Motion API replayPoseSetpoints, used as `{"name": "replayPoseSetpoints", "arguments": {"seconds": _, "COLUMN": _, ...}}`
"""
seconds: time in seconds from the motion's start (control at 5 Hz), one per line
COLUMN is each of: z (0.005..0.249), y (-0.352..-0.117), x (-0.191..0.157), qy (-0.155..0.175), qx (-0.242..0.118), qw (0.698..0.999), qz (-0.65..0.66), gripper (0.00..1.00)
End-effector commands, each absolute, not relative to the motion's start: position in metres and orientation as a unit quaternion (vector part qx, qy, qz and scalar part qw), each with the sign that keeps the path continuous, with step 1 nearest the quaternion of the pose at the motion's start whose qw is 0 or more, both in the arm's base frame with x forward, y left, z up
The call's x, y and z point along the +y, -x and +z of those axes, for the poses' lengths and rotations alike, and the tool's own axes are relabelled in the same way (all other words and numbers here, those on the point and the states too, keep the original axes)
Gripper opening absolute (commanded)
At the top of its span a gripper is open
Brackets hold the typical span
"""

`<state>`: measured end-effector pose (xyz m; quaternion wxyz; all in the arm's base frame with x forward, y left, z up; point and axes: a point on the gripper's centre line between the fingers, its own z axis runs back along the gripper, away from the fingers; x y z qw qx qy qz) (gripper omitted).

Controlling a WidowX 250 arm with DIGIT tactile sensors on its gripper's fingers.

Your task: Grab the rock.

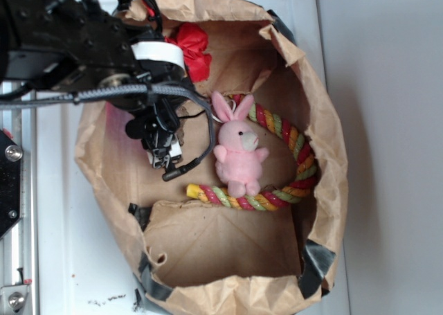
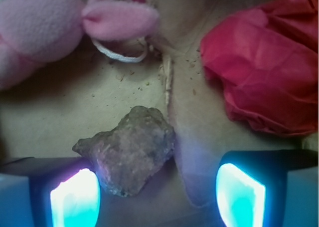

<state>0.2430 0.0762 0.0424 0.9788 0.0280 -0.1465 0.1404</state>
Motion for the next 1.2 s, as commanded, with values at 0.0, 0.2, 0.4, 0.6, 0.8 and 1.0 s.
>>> {"name": "replayPoseSetpoints", "arguments": {"seconds": 0.0, "z": 0.064, "y": -0.243, "x": 0.065, "qy": -0.039, "qx": -0.170, "qw": 0.972, "qz": 0.155, "gripper": 1.00}}
{"name": "replayPoseSetpoints", "arguments": {"seconds": 0.2, "z": 0.064, "y": -0.243, "x": 0.060, "qy": -0.037, "qx": -0.171, "qw": 0.972, "qz": 0.156, "gripper": 1.00}}
{"name": "replayPoseSetpoints", "arguments": {"seconds": 0.4, "z": 0.063, "y": -0.245, "x": 0.058, "qy": -0.040, "qx": -0.173, "qw": 0.972, "qz": 0.157, "gripper": 1.00}}
{"name": "replayPoseSetpoints", "arguments": {"seconds": 0.6, "z": 0.060, "y": -0.253, "x": 0.055, "qy": -0.043, "qx": -0.171, "qw": 0.970, "qz": 0.166, "gripper": 1.00}}
{"name": "replayPoseSetpoints", "arguments": {"seconds": 0.8, "z": 0.059, "y": -0.260, "x": 0.049, "qy": -0.046, "qx": -0.171, "qw": 0.969, "qz": 0.171, "gripper": 1.00}}
{"name": "replayPoseSetpoints", "arguments": {"seconds": 1.0, "z": 0.058, "y": -0.263, "x": 0.044, "qy": -0.050, "qx": -0.174, "qw": 0.968, "qz": 0.172, "gripper": 1.00}}
